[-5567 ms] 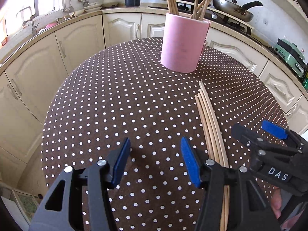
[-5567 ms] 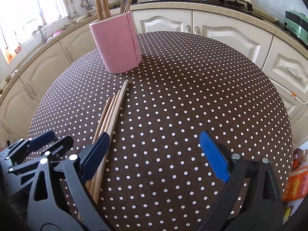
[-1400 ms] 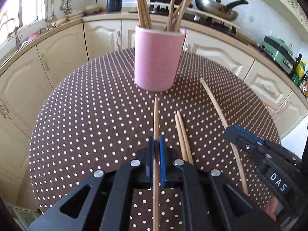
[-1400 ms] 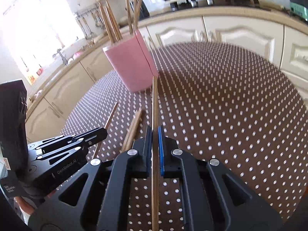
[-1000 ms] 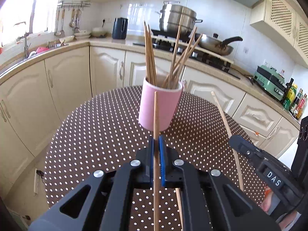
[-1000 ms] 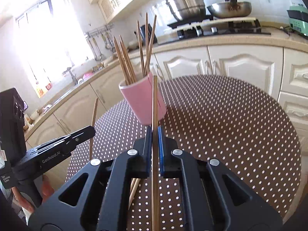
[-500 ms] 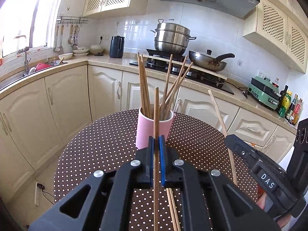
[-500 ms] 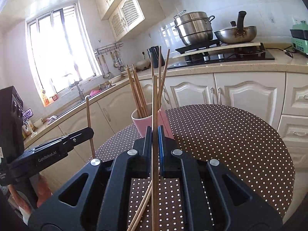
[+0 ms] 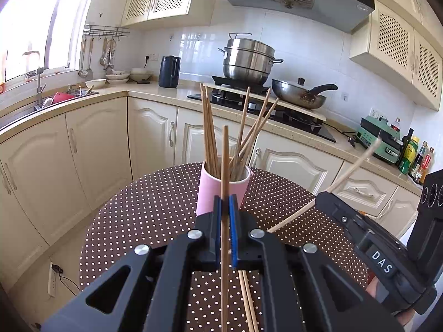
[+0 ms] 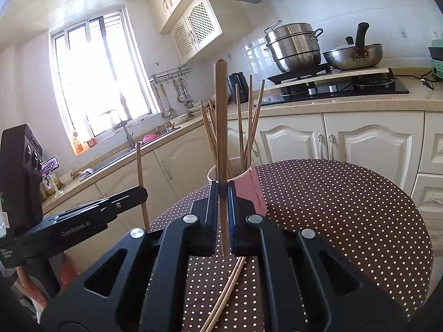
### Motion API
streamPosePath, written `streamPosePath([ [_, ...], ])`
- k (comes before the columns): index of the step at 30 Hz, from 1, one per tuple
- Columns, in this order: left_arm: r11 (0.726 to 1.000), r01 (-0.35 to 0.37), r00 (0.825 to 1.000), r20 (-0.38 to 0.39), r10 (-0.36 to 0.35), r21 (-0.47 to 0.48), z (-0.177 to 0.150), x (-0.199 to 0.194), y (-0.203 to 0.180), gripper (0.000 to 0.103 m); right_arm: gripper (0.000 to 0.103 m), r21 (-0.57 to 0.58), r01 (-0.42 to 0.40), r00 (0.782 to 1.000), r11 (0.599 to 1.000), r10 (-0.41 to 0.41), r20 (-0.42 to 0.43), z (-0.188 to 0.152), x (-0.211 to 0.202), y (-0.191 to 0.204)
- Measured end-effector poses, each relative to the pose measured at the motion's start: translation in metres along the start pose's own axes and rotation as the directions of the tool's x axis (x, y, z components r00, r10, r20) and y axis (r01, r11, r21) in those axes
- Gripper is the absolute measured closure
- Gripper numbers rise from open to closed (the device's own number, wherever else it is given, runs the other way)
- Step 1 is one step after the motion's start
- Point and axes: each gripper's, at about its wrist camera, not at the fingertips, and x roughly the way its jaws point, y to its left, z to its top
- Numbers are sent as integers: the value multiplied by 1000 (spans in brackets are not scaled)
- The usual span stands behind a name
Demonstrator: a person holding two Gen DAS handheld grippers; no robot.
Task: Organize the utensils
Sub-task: 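Lift both held chopsticks upright and carry them over the pink cup, then lower both chopsticks into the pink cup and open both grippers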
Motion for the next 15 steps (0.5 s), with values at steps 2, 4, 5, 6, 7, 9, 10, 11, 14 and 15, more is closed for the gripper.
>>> streamPosePath([
  [2,1000,-1,1000,10,1,0,4,-2,1,97,96,-4,5,1000,1000,-5,6,4,0,1],
  [4,1000,-1,1000,20,1,-3,9,-3,1,97,96,-12,16,1000,1000,-16,18,8,1,2],
  [5,1000,1,1000,28,0,-4,12,-4,1,97,96,-14,18,1000,1000,-18,21,9,1,2],
  [6,1000,1,999,34,-1,-4,14,-5,1,97,96,-15,14,1000,1000,-14,20,11,3,2],
  [7,1000,2,999,41,-2,-4,16,-6,1,97,97,-20,17,1000,1000,-16,19,12,4,2],
  [9,1000,0,999,53,0,-1,19,-8,1,97,97,-14,26,999,1000,-26,20,13,6,2],
  [10,1000,-1,998,56,1,0,21,-8,0,97,97,-9,27,999,1000,-27,20,14,7,2],
  [11,1000,-2,998,60,2,1,22,-8,0,97,97,-9,30,999,1000,-30,21,14,8,2],
  [14,1000,-6,997,73,5,10,26,-10,-1,97,97,-11,37,999,999,-37,26,17,10,2],
  [15,1000,-8,997,77,7,12,28,-10,-2,97,97,-14,32,999,999,-32,34,19,10,3],
])
